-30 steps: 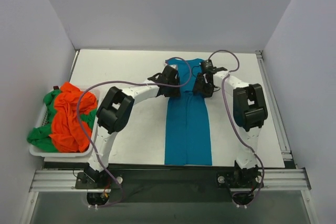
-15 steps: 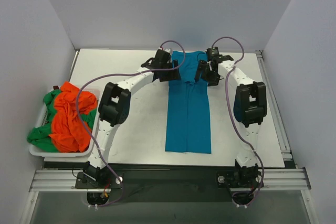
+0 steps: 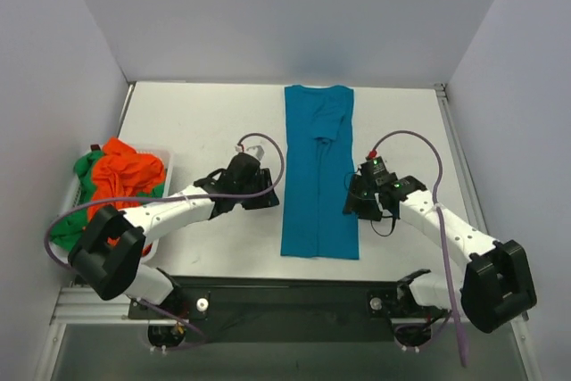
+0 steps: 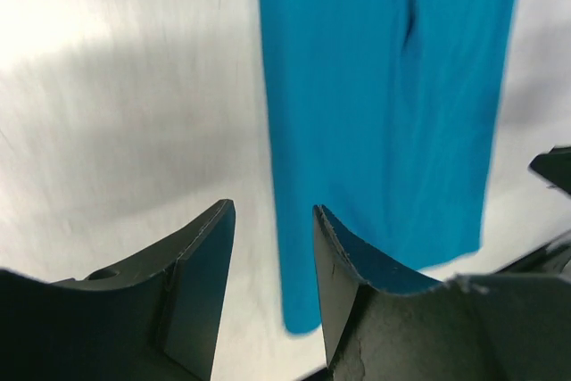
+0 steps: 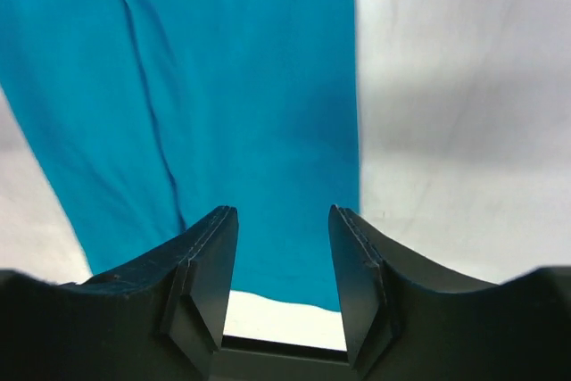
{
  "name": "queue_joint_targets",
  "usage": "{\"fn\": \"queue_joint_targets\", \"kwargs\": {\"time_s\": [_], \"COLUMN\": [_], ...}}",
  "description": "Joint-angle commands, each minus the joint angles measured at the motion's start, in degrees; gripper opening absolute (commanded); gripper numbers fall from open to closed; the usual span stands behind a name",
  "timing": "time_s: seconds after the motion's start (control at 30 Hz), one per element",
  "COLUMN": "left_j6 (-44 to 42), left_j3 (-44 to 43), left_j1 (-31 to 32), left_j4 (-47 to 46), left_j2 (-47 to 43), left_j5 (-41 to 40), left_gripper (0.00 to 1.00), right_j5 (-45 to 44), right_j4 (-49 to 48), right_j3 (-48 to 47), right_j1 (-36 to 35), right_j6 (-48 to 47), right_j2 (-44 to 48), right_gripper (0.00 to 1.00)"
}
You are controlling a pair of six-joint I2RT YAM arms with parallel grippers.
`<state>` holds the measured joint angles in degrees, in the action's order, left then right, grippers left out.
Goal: Fold and stack the t-shirts
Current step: Grab the bottom of the folded rectangular tshirt with both arms
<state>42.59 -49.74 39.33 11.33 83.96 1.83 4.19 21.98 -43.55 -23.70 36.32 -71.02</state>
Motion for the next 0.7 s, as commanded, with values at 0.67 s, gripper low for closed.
{"fn": "queue_joint_targets", "kwargs": {"time_s": [0.67], "left_j6": [14.2], "left_j3": [24.5], "left_j1": [17.6], "left_j4": [-16.2], "left_j2": [-7.9], "left_j5": [-2.0], "left_gripper": [0.54], "right_j5": [-1.8], "right_j4": [1.1], "right_j3": [27.9], "right_j1": [-7.4], "right_j6": [16.4], "right_j2": [25.7], "right_gripper": [0.37]}}
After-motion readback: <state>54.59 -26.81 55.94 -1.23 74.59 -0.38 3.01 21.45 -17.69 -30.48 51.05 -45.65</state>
